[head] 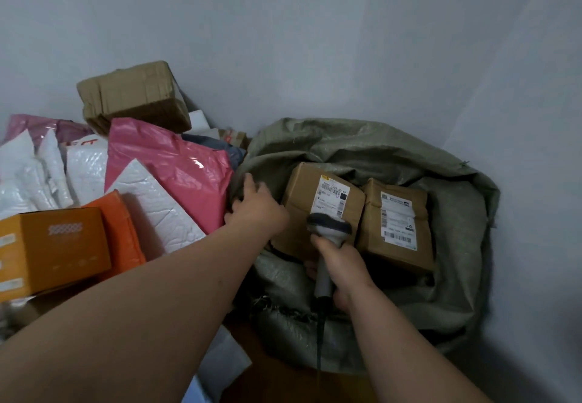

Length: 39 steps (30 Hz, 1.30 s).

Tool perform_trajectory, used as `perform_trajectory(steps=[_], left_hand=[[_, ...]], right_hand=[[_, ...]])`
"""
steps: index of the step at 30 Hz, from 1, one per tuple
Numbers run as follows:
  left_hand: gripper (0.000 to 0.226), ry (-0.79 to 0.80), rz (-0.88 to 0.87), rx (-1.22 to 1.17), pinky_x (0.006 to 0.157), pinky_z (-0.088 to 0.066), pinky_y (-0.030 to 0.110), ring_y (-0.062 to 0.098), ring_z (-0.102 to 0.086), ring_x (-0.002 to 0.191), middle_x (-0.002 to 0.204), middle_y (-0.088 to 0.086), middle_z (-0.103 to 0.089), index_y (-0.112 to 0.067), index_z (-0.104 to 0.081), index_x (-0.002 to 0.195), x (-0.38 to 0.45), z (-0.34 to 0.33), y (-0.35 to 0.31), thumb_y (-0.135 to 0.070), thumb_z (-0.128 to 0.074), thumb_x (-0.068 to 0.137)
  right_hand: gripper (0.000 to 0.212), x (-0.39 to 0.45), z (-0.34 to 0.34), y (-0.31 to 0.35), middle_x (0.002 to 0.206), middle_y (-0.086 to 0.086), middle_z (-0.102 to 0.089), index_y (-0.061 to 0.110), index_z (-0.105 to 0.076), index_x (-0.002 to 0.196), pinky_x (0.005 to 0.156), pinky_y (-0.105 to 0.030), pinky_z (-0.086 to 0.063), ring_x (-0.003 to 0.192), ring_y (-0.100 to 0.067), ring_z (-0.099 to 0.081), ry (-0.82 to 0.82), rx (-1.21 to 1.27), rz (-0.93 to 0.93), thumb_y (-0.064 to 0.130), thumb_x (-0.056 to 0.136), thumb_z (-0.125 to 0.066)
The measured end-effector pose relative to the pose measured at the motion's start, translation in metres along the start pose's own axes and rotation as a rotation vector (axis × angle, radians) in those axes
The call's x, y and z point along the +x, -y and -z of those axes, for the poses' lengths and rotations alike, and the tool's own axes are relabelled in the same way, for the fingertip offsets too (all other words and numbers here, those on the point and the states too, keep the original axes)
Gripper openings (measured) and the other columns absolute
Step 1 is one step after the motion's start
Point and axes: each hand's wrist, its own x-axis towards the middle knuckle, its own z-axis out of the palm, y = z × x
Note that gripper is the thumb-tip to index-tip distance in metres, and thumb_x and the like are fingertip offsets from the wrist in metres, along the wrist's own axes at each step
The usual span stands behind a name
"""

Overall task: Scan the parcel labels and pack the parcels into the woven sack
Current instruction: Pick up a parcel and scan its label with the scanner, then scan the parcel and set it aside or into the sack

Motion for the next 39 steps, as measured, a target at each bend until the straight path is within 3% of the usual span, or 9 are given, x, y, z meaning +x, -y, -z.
perform_trajectory(steps=[8,12,17,23,27,30,34,37,39], left_hand=[[0.065,-0.042,-0.29,-0.335,0.114,-0.038,0.045,0.03,-0.042,0.137,0.155,0.013,-0.036,-0.014,-0.033,0.153,-0.057,0.051,0.024,-0.031,-0.059,0.096],[0.058,-0.068,-0.285,-0.427,0.077,-0.05,0.026,0.009,-0.058,0.094,0.123,0.001,-0.06,-0.018,-0.041,0.149,-0.095,0.06,0.063,-0.028,-0.061,0.095],[0.048,-0.127,-0.296,-0.379,0.089,-0.042,0.028,0.021,-0.057,0.108,0.129,0.005,-0.062,-0.017,-0.051,0.141,-0.147,0.061,0.112,-0.03,-0.059,0.095],[0.043,-0.101,-0.255,-0.414,0.078,-0.039,0.023,0.013,-0.056,0.089,0.106,-0.006,-0.06,-0.018,-0.054,0.138,-0.199,0.052,0.159,-0.03,-0.058,0.097],[0.043,-0.066,-0.169,-0.495,0.084,-0.053,0.031,0.017,-0.061,0.091,0.108,-0.002,-0.061,-0.016,-0.055,0.137,-0.22,0.052,0.184,-0.028,-0.059,0.097],[0.044,0.058,-0.036,-0.644,0.091,-0.055,0.043,0.025,-0.065,0.098,0.114,0.004,-0.063,-0.019,-0.054,0.133,-0.233,0.051,0.192,-0.038,-0.062,0.095],[0.063,0.504,0.111,-1.104,0.074,-0.057,0.054,0.035,-0.062,0.107,0.127,0.005,-0.061,-0.027,-0.055,0.116,-0.26,0.049,0.179,-0.07,-0.069,0.071],[0.068,0.609,0.027,-1.307,0.088,-0.056,0.053,0.037,-0.066,0.11,0.115,0.012,-0.073,-0.023,-0.075,0.111,-0.274,0.047,0.165,-0.074,-0.064,0.067],[0.061,0.577,-0.001,-1.434,0.079,-0.06,0.043,0.032,-0.072,0.093,0.108,0.016,-0.073,-0.01,-0.073,0.116,-0.284,0.051,0.159,-0.057,-0.064,0.08]], right_hand=[[0.028,-0.072,-0.009,0.002,0.081,-0.012,-0.077,0.009,-0.065,0.106,0.057,-0.03,-0.056,0.068,-0.022,-0.075,-0.023,-0.021,0.131,0.027,0.086,-0.071],[0.024,-0.122,-0.025,-0.01,0.083,-0.01,-0.075,0.008,-0.066,0.103,0.051,-0.027,-0.053,0.06,-0.017,-0.073,0.0,-0.088,0.173,0.023,0.086,-0.075],[0.032,-0.182,-0.048,-0.036,0.072,0.0,-0.074,0.016,-0.071,0.101,0.053,-0.027,-0.051,0.065,-0.016,-0.07,0.103,-0.307,0.216,0.029,0.075,-0.085],[0.07,-0.214,-0.082,-0.071,0.119,0.0,-0.066,0.022,-0.058,0.129,0.091,-0.037,-0.055,0.11,-0.02,-0.062,0.129,-0.733,0.251,0.019,0.067,-0.089],[0.042,-0.225,-0.089,-0.084,0.094,-0.009,-0.062,0.016,-0.058,0.113,0.075,-0.039,-0.056,0.08,-0.021,-0.06,-0.061,-0.676,0.236,-0.001,0.077,-0.069],[0.04,-0.239,-0.082,-0.076,0.085,-0.014,-0.059,0.016,-0.055,0.11,0.059,-0.035,-0.05,0.067,-0.024,-0.056,-0.149,-0.427,0.308,-0.006,0.079,-0.064],[0.046,-0.269,-0.073,-0.064,0.104,-0.012,-0.071,0.022,-0.061,0.112,0.084,-0.053,-0.059,0.098,-0.032,-0.067,0.018,-0.206,0.453,-0.004,0.076,-0.074],[0.05,-0.283,-0.071,-0.07,0.1,0.002,-0.077,0.024,-0.067,0.116,0.08,-0.038,-0.06,0.096,-0.019,-0.072,0.273,-0.179,0.463,0.01,0.072,-0.084],[0.05,-0.289,-0.07,-0.076,0.09,0.001,-0.077,0.022,-0.068,0.114,0.07,-0.033,-0.058,0.082,-0.016,-0.073,0.33,-0.151,0.443,0.024,0.068,-0.086]])
